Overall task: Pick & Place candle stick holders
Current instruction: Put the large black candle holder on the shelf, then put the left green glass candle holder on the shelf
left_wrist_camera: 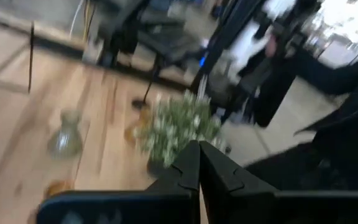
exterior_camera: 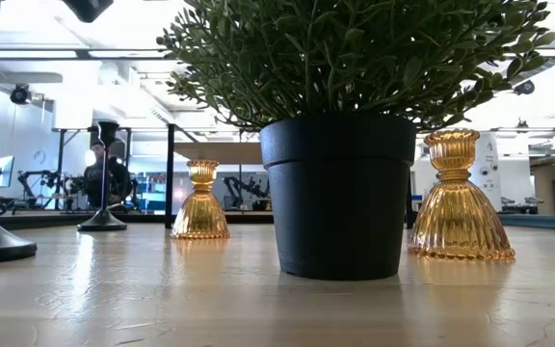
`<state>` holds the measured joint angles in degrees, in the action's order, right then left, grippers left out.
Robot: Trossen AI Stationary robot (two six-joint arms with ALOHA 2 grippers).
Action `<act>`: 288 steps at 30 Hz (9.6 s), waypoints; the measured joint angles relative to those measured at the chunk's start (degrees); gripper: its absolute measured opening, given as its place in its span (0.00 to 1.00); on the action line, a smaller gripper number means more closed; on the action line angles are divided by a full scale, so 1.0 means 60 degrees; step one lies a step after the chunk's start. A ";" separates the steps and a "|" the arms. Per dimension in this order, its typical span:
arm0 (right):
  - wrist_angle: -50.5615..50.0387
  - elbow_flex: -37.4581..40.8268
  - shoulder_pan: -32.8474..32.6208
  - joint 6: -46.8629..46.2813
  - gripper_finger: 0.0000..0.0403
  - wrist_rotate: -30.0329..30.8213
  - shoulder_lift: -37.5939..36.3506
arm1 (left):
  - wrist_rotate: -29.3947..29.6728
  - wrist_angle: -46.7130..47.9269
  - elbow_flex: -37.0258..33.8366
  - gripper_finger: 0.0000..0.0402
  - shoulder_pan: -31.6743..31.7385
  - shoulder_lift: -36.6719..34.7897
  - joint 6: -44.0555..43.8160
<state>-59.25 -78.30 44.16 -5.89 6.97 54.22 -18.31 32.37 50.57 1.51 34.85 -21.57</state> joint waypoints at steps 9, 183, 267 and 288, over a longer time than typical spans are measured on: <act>-0.0899 0.0467 0.0004 0.0506 0.54 -0.1898 -0.0795 | 0.3740 0.0502 -0.0201 0.01 -0.3105 0.0135 -0.0936; 0.1291 0.3446 -0.0003 0.1304 0.15 -0.2383 -0.2190 | 0.5168 -0.1020 0.5311 0.04 0.6300 0.8070 0.2787; 0.1256 0.3446 0.0001 0.1235 0.11 -0.2390 -0.2193 | 0.3169 0.3548 0.5657 0.49 0.6595 0.4919 0.2980; 0.1513 0.3446 -0.0003 0.0513 0.11 -0.2486 -0.2171 | -0.0452 0.4151 0.5588 0.48 0.3679 0.2449 -0.1295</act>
<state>-50.17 -57.63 44.14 -2.81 -7.95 41.19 -21.03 57.27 84.09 23.58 49.54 -29.35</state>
